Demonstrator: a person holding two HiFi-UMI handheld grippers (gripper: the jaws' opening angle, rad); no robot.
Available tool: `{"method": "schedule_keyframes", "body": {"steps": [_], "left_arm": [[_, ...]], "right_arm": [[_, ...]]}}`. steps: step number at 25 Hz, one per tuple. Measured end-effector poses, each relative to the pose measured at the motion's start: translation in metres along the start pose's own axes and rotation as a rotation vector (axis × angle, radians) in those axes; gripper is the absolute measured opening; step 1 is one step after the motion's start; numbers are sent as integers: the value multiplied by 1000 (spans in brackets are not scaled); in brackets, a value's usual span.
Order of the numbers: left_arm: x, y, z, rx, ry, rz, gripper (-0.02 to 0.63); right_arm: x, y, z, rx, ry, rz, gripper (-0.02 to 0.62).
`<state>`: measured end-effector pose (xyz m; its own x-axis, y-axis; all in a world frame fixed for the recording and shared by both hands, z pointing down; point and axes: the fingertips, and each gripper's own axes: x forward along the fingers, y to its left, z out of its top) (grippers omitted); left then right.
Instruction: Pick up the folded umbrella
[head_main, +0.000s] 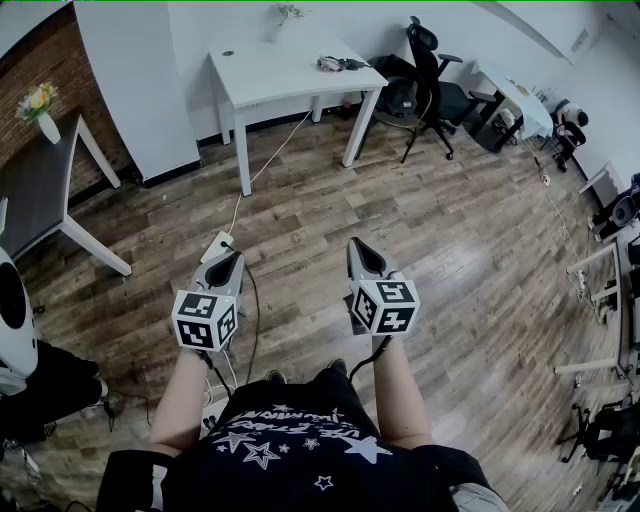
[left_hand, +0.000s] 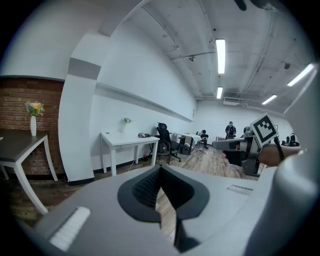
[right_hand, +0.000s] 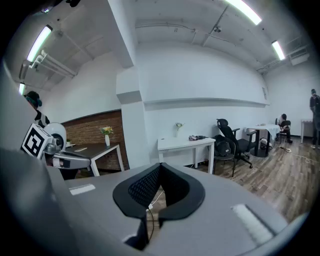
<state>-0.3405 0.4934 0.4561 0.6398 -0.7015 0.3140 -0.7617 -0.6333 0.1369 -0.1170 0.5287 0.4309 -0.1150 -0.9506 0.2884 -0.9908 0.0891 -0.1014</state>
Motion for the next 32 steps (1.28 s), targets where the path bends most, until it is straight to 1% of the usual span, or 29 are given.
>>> {"method": "schedule_keyframes", "body": {"steps": [6,12,16,22,27,32], "left_arm": [[5,1,7,2,-2,-3,3],[8,-4,-1,8,18,-26,3],[9,-3,-6,5,25,-35,3],[13,-2,-8,-3,23,-64,3],[32,-2,-7,-2,30,-85,3],[72,7,10,8,31,-72,3]], "right_arm": [[4,0,3,1,-1,4,15],[0,-2,-3,8,11,-10,15],[-1,-7,-10,23,13,-35,15],[-9,-20,-14,67,-14,-89,16],[-5,-43,-26,107,-3,-128,17],[34,-72,-15,130,-2,-127,17]]}}
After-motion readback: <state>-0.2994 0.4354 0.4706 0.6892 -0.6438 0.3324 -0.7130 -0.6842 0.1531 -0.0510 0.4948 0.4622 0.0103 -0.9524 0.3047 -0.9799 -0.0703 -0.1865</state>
